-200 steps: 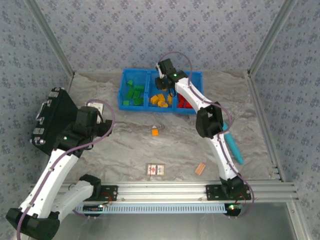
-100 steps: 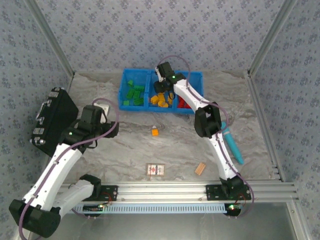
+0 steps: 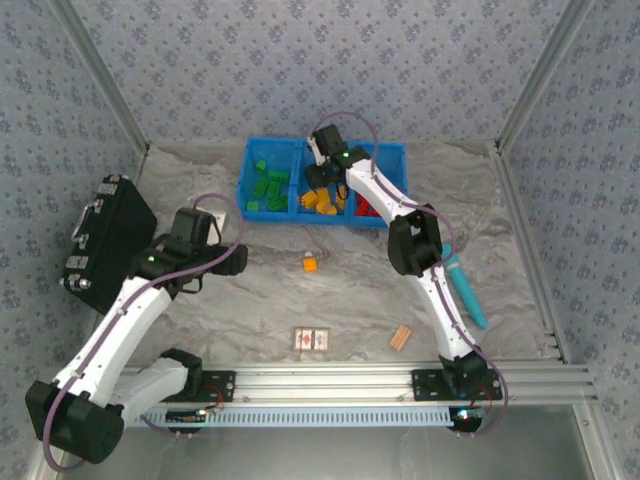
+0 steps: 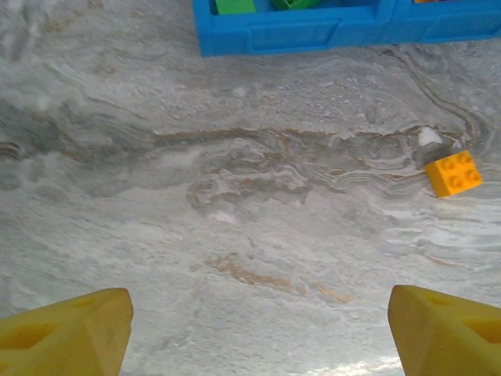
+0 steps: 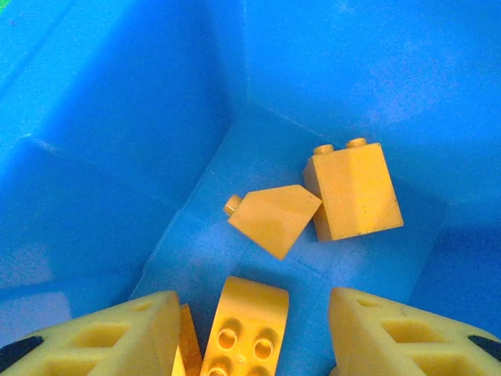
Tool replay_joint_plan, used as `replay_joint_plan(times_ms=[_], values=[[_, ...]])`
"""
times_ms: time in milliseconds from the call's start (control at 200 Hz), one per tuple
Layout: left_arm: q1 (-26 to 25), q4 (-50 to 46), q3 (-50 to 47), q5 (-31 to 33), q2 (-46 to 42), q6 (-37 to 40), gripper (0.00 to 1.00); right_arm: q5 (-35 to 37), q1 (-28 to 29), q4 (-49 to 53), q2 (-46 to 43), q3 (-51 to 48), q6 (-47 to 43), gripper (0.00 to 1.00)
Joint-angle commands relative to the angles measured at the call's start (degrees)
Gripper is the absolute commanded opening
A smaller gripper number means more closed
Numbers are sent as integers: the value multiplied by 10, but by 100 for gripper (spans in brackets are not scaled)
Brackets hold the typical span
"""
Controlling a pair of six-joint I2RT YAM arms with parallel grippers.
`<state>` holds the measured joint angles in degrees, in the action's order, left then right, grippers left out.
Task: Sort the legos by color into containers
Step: Place the lego in the container.
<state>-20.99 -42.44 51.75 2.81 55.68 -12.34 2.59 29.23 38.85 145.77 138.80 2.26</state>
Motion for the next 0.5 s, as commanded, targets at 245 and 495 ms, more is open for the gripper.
replay_joint_plan(times_ms=[245,495], values=[[-74,111,-69,-41,54,-147,85,-23,12,-6,-128,-43,-51,63],[-135,163,-35,-48,180,-165,86,-31,18,-6,-247,-129,-83,68]])
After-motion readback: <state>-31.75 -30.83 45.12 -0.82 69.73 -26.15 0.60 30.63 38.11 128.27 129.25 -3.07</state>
